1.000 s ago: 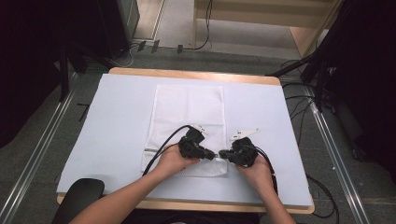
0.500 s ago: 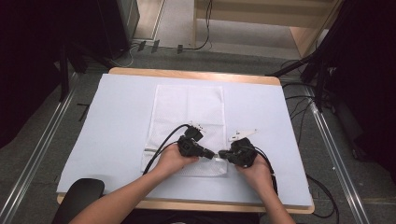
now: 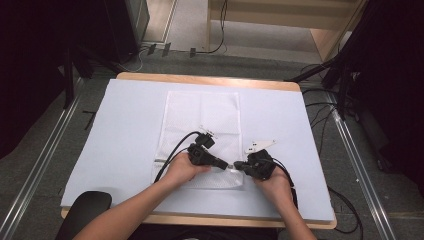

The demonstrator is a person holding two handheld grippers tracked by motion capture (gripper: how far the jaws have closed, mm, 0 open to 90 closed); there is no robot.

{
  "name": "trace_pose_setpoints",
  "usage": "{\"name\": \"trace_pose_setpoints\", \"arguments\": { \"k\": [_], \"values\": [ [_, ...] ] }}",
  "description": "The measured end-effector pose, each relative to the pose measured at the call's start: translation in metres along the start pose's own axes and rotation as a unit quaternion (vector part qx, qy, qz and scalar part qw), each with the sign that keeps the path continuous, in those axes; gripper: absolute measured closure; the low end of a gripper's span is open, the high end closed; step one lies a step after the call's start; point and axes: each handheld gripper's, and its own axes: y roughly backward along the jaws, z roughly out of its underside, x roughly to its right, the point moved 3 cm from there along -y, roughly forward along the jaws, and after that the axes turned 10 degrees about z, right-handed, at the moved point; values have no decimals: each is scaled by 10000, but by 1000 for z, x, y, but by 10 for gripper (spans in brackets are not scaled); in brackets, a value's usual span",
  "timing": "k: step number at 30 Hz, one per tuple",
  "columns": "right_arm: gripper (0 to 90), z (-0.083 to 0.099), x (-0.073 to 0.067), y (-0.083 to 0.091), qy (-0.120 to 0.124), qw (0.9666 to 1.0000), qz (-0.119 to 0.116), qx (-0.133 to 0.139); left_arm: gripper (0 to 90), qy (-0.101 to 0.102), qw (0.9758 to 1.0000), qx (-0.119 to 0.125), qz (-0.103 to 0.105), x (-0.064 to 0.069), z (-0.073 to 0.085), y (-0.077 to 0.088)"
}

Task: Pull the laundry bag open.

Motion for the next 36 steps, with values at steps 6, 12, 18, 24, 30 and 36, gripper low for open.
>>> {"name": "trace_pose_setpoints", "arguments": {
  "k": [6,12,18,24,30,36],
  "values": [
    [900,1,1,0,-45,10000,-51,52,880,22,9999,-44,90,-1,0,5],
    [900,2,2,0,-62,9999,-71,84,880,30,9999,-72,74,-2,1,8],
    [900,2,2,0,-88,9999,-102,87,880,45,9999,-78,73,-2,1,11],
    [900,3,3,0,-84,9998,-130,103,880,1,9999,-118,49,-1,2,12],
    [900,3,3,-1,-81,9998,-137,131,880,-5,9999,-164,48,-1,3,12],
    [900,3,3,0,-92,9998,-134,130,881,10,9998,-187,49,-2,5,15]
  ]
}}
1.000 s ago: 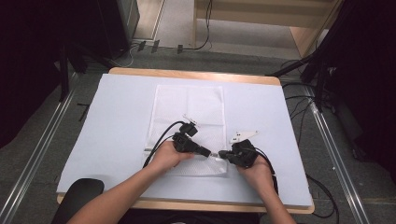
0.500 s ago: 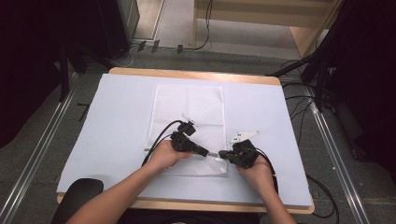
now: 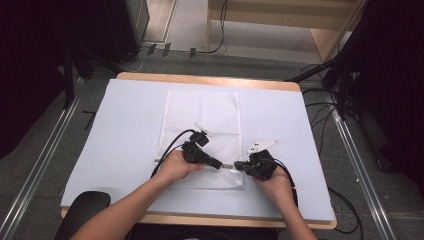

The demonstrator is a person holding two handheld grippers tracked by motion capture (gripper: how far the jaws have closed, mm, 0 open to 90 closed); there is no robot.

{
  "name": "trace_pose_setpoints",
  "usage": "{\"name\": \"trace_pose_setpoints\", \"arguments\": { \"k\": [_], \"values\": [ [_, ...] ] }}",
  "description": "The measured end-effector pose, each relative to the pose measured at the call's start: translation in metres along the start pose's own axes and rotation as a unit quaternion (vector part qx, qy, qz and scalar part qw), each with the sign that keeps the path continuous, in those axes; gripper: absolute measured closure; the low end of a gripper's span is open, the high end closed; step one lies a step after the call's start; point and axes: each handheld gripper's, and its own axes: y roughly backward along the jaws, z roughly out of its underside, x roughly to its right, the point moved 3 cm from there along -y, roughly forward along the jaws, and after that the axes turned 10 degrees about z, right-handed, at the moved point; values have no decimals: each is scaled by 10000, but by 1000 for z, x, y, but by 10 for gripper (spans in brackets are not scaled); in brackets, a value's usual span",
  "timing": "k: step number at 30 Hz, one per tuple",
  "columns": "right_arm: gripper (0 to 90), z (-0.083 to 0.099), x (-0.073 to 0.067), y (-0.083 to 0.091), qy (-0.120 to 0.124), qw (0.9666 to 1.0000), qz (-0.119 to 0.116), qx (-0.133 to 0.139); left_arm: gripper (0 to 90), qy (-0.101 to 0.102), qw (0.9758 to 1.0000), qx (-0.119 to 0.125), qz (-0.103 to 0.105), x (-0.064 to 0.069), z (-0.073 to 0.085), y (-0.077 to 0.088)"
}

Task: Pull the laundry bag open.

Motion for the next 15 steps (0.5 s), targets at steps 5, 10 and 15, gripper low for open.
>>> {"name": "trace_pose_setpoints", "arguments": {
  "k": [5,10,15],
  "values": [
    [900,0,0,0,-28,10000,-14,-4,881,-23,10000,-32,-11,1,1,3],
    [900,0,0,0,-36,10000,-20,-7,880,14,10000,13,-12,-1,2,10],
    [900,0,1,0,-39,10000,-25,-11,880,27,10000,3,-26,0,3,16]
  ]
}}
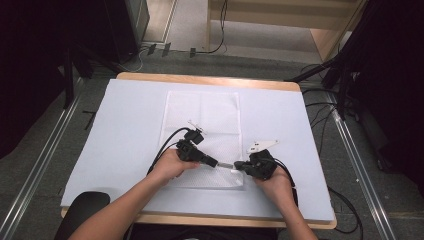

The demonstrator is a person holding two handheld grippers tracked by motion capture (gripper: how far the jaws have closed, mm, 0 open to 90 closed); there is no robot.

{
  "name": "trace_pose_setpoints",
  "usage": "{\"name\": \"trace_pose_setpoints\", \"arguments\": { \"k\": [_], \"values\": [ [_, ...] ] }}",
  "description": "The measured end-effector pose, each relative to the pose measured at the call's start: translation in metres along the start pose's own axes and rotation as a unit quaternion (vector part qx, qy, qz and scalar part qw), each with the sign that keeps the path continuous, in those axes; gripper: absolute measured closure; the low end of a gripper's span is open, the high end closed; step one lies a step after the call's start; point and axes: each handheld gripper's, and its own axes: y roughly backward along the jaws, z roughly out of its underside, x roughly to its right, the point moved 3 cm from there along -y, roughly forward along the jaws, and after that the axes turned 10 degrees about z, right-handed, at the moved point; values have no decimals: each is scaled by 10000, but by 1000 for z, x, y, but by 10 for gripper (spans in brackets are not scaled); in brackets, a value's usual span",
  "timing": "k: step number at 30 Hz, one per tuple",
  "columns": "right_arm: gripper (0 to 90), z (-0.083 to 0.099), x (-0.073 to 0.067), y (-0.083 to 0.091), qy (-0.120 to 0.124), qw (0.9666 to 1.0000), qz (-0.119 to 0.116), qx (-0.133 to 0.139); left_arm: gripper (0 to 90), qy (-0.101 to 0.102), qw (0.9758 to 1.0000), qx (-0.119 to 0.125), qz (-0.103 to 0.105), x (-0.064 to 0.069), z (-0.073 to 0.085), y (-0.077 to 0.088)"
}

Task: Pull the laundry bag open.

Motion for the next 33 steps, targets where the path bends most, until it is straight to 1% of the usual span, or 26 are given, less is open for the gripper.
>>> {"name": "trace_pose_setpoints", "arguments": {
  "k": [4,5,6,9,10,12,13,14,19,20,25,26,27,28,29,30,31,33],
  "values": [
    [900,0,1,0,2,10000,-23,0,880,33,10000,-22,15,-1,2,5],
    [900,0,1,0,4,10000,-29,-8,880,19,10000,3,-7,-1,2,7],
    [900,0,1,0,8,10000,-31,-10,880,47,10000,7,34,-1,2,9],
    [900,-1,1,0,-11,10000,-57,-16,880,85,9999,60,62,-1,3,14],
    [900,-1,1,0,-21,10000,-70,-19,880,52,10000,56,58,-1,4,16],
    [900,-1,2,-1,-19,10000,-89,-25,880,72,10000,37,59,-1,5,19],
    [900,-1,2,0,-16,9999,-92,-39,879,93,9999,71,57,-2,5,20],
    [900,-1,2,0,-21,9999,-99,-48,880,101,9999,58,89,-2,6,21],
    [900,-2,2,-1,-15,9999,-131,-53,879,67,9999,-55,75,0,9,20],
    [900,-2,2,-1,19,9999,-137,-45,880,72,9999,-56,58,0,10,20],
    [900,-2,2,-2,31,9999,-160,-36,881,93,9999,-35,19,-1,11,20],
    [900,-2,2,-2,31,9999,-161,-42,881,90,9999,-76,28,0,11,20],
    [900,-2,2,-2,34,9998,-165,-45,881,71,10000,-51,-26,0,12,20],
    [900,-3,2,-2,17,9998,-173,-52,881,102,9999,-72,-5,0,12,20],
    [900,-3,2,-2,8,9998,-168,-56,881,84,9999,-121,-27,-1,13,21],
    [900,-3,2,-2,16,9998,-182,-68,881,101,9999,-89,-37,-1,13,22],
    [900,-3,1,-2,17,9998,-191,-67,881,104,9999,-93,-5,-1,13,23],
    [900,-3,1,-3,34,9998,-200,-56,881,78,9999,-86,-64,0,13,23]
  ]
}}
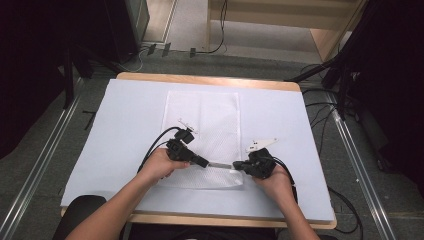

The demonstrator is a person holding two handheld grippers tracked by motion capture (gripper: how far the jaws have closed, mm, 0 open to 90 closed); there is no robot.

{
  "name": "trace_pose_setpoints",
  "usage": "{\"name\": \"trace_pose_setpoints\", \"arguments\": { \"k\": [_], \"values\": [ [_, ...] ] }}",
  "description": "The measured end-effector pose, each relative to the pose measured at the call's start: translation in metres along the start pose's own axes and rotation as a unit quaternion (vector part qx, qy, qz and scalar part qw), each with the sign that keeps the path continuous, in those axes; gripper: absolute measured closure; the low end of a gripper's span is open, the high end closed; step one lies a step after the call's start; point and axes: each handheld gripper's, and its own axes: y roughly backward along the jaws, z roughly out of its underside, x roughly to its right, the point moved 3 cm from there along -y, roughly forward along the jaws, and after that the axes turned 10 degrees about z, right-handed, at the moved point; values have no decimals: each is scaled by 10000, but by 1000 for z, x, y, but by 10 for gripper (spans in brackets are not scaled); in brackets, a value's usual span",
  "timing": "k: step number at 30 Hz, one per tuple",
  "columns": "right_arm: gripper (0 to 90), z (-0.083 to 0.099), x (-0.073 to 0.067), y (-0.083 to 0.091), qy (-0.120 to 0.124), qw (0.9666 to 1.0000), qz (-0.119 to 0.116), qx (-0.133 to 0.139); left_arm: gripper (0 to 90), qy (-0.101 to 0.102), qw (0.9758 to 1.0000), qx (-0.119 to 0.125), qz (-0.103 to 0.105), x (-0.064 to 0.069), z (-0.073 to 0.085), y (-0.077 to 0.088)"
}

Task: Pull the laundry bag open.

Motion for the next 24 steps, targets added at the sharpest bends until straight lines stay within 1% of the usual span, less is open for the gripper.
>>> {"name": "trace_pose_setpoints", "arguments": {
  "k": [1,2,3,5,6,7,8,9,10,11,12,14,15,16,17,18,19,23,24],
  "values": [
    [900,0,0,0,4,10000,-1,-3,881,-10,10000,-38,0,0,0,0],
    [900,0,0,0,-4,10000,-7,-6,881,-11,9999,-33,-117,-1,1,1],
    [900,0,0,0,-4,10000,-5,-9,881,19,9999,-43,-147,-3,1,2],
    [900,0,0,0,4,10000,3,-12,881,123,9998,6,-137,-7,2,8],
    [900,0,0,0,-4,10000,5,-12,882,143,9998,36,-125,-8,3,12],
    [900,0,0,0,3,10000,5,-8,881,151,9998,102,-93,-7,3,15],
    [900,0,0,0,3,10000,2,-10,881,152,9998,104,-62,-6,4,19],
    [900,0,0,0,-6,10000,-1,-14,881,112,9998,107,-92,-5,4,21],
    [900,0,0,0,-11,10000,-2,-13,881,121,9999,110,-22,-3,5,23],
    [900,0,0,0,-21,10000,-7,-16,880,83,9999,85,-102,-3,6,25],
    [900,0,0,0,-20,10000,-8,-15,880,60,9999,57,-129,-3,7,26],
    [900,0,0,0,-26,10000,-12,-12,880,107,9998,104,-141,-4,9,31],
    [900,0,0,0,-30,10000,-15,-12,881,128,9998,96,-99,-5,10,32],
    [900,0,0,0,-30,10000,-16,-12,881,112,9998,90,-124,-6,10,34],
    [900,0,0,0,-31,10000,-20,-10,880,146,9998,129,-92,-6,11,35],
    [900,0,1,0,-27,10000,-22,-5,880,156,9998,117,-34,-6,11,35],
    [900,0,1,0,-22,10000,-25,-3,881,130,9998,117,-78,-6,11,35],
    [900,1,0,0,-32,10000,-17,-6,880,119,9999,69,-66,-6,11,35],
    [900,1,0,0,-30,10000,-14,-2,881,133,9998,96,-124,-6,12,35]
  ]
}}
